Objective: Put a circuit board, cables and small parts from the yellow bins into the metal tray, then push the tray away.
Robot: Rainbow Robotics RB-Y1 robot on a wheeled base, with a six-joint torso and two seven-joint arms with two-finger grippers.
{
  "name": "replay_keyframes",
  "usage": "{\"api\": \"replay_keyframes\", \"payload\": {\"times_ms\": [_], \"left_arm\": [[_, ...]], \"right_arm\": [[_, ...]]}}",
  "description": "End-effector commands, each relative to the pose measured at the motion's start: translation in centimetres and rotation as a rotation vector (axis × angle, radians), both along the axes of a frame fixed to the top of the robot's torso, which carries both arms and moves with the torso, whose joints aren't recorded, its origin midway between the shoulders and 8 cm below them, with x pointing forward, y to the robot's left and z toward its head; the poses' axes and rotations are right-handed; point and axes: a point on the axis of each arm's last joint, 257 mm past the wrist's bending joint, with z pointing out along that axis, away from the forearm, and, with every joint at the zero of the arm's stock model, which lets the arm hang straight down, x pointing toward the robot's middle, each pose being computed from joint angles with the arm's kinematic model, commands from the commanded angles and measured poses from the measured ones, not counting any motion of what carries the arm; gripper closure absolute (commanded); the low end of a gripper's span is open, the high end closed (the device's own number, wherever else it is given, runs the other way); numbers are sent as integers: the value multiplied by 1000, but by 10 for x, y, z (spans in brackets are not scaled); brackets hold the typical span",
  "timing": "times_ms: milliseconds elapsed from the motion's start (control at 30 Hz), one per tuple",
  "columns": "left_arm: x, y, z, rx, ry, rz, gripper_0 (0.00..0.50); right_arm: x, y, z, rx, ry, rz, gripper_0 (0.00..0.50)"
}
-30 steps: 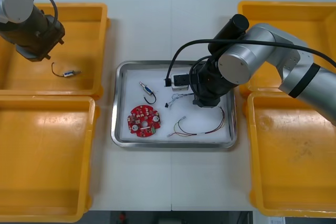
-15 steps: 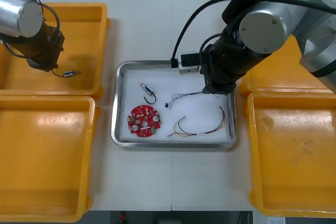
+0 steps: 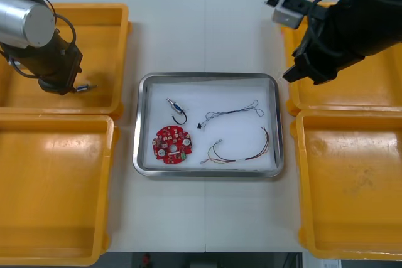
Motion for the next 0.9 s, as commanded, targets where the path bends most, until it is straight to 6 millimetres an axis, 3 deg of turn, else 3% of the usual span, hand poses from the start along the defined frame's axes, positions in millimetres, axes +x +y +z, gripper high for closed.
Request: {"api": "replay_keyframes", "payload": {"times_ms": [33,267,600,900], "left_arm": [[10,9,34,-29,-52,96,0],[18,9,37,-39,-85,130,0],[17,4,25,-40,-75,142,0],[21,-3,5,-44,-78,143,0]], "right_arm": [[-8,-45,12,32,-21,-172,0],[-20,-93,-1,147,25,-465,0],[-39,-150,-31,182,87,-831,0],[-51,-176,-56,179,127,-988,0]]}}
